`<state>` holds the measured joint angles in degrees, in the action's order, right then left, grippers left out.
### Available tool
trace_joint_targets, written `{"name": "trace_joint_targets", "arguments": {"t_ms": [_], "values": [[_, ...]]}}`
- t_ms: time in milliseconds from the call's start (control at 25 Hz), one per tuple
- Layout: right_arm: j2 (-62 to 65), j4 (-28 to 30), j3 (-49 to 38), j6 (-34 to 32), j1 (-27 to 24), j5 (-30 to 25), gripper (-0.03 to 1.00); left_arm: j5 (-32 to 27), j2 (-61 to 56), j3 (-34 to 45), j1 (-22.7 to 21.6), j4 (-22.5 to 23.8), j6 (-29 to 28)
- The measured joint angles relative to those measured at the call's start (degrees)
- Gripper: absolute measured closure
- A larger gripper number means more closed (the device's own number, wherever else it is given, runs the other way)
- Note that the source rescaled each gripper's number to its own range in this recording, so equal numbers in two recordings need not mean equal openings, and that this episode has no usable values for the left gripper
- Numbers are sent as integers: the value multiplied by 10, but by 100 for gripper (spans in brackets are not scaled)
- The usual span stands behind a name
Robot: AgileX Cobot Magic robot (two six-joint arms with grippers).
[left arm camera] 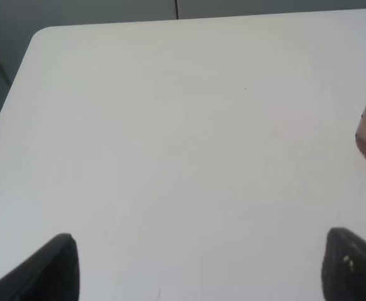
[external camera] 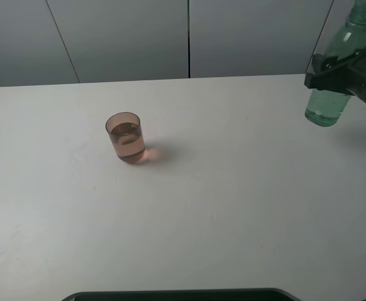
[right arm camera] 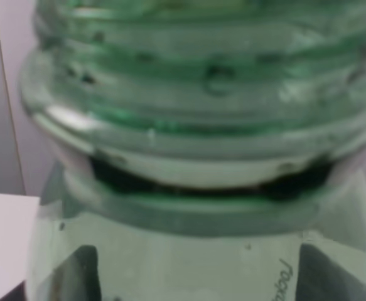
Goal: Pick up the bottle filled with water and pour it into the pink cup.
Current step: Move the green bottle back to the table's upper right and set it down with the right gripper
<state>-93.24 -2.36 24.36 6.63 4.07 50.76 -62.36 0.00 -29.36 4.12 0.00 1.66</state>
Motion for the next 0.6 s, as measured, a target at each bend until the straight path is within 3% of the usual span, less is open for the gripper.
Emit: {"name": "trace_joint_targets", "arguments": {"t_ms": [320,600], "values": [[-91,0,-6,-20,0,69,97,0,0,0,0,0,0],[-130,0,-6,-22,0,77,97,0,0,0,0,0,0]]}}
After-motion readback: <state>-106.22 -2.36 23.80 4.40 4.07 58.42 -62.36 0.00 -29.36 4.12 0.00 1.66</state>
